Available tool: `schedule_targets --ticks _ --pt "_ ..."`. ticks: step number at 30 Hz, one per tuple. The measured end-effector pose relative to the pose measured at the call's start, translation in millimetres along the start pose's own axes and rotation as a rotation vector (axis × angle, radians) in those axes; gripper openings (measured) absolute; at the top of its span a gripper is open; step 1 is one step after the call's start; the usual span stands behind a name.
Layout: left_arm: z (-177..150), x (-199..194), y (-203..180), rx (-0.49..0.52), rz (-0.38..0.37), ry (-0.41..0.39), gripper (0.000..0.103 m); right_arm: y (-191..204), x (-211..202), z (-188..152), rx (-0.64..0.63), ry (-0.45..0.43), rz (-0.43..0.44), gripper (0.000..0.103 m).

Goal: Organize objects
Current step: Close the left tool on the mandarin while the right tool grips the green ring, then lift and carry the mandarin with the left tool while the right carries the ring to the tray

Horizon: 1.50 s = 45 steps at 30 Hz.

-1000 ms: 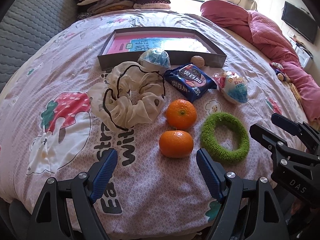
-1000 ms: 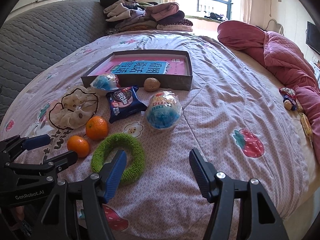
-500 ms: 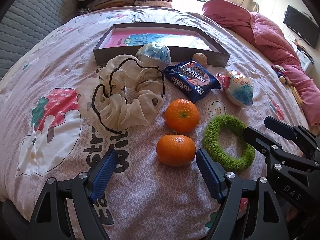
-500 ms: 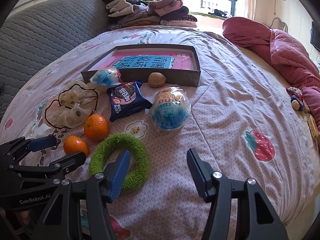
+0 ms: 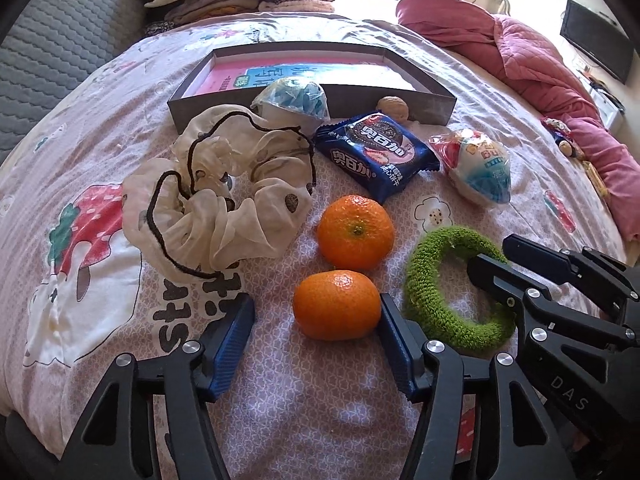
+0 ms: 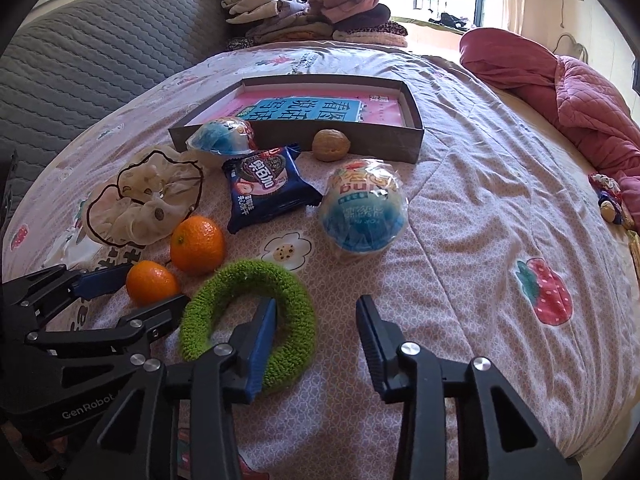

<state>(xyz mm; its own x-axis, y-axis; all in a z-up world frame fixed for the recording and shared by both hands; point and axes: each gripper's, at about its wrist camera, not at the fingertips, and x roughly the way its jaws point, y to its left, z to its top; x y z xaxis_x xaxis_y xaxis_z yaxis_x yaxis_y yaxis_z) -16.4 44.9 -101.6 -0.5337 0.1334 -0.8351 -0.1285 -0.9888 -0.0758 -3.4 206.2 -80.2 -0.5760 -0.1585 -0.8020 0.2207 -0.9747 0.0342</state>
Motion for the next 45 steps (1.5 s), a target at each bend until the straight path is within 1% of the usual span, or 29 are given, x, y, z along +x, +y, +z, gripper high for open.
schedule_targets --ticks 3,6,10,20,30,45 --pt "-0.6 -0.2 0.2 0.005 -0.013 -0.015 0.059 3.7 5.0 -1.6 -0.011 0.009 0.009 0.025" --pt "-0.8 -0.1 1.4 0.000 -0.033 -0.023 0.050 6.9 7.1 -3.3 -0.021 0.004 0.019 0.018" --pt "-1.9 0.5 2.5 -0.009 -0.054 -0.032 0.041 7.3 6.2 -5.7 -0.026 -0.010 0.036 0.014" --pt "-3.1 -3.9 6.0 -0.032 -0.086 -0.039 0.040 4.0 -0.2 -4.2 -0.002 -0.034 0.048 0.014" --pt "-6.6 -16.2 3.8 -0.022 -0.071 -0.047 0.040 0.0 -11.3 -1.6 0.007 -0.072 0.049 0.014" --pt "-2.9 -55.2 5.4 -0.008 -0.039 -0.132 0.040 -1.0 -44.5 8.7 0.018 -0.181 0.041 0.013"
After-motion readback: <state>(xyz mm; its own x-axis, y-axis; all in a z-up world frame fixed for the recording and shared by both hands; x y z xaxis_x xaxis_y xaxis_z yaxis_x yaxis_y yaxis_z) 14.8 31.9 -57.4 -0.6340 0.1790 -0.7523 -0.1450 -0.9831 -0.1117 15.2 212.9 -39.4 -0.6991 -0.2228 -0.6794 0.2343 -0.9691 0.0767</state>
